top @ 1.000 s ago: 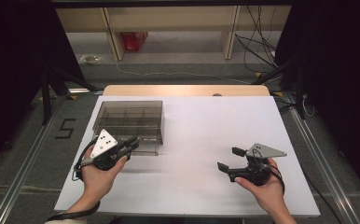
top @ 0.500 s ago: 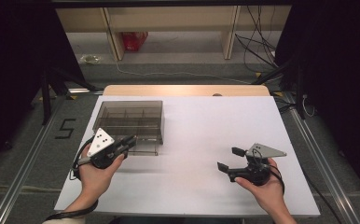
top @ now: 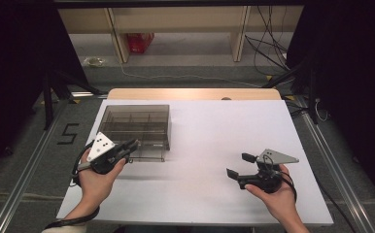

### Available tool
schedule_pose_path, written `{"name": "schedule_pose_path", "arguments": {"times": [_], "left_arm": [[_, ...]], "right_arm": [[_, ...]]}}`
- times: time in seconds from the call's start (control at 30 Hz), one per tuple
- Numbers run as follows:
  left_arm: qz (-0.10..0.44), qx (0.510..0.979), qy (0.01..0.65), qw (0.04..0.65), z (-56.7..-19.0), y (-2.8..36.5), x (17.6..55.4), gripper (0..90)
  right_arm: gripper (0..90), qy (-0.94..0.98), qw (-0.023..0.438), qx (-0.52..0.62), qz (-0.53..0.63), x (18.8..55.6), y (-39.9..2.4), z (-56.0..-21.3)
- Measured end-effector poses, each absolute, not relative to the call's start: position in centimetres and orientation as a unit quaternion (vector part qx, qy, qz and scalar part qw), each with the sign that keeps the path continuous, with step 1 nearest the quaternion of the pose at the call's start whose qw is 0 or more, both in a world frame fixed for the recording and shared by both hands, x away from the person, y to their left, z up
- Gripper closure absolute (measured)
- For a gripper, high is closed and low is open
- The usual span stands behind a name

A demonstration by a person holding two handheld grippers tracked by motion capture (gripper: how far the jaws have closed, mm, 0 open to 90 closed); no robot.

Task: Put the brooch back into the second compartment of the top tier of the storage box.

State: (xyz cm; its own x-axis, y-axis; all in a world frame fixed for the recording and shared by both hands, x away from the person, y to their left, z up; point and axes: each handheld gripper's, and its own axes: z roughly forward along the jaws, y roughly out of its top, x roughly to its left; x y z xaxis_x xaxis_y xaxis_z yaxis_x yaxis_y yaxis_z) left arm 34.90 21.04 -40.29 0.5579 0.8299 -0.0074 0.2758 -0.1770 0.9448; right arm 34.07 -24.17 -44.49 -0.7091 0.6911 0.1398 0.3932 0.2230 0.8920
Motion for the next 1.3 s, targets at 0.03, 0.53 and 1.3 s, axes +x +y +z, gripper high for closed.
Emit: {"name": "schedule_pose_path", "arguments": {"times": [0.03, 0.53, 1.3], "left_arm": [[0.270, 0.716, 0.387, 0.514, -40.32, 21.11, 34.94, 79.8], [0.274, 0.714, 0.394, 0.509, -40.43, 21.68, 35.15, 79.8], [0.276, 0.713, 0.399, 0.505, -40.57, 22.06, 35.34, 79.8]], "right_arm": [[16.0, 0.768, 0.144, 0.354, 0.513, 34.06, -24.16, -44.49], [16.0, 0.769, 0.146, 0.352, 0.514, 34.05, -24.15, -44.48], [16.0, 0.768, 0.146, 0.353, 0.514, 34.04, -24.15, -44.47]]}}
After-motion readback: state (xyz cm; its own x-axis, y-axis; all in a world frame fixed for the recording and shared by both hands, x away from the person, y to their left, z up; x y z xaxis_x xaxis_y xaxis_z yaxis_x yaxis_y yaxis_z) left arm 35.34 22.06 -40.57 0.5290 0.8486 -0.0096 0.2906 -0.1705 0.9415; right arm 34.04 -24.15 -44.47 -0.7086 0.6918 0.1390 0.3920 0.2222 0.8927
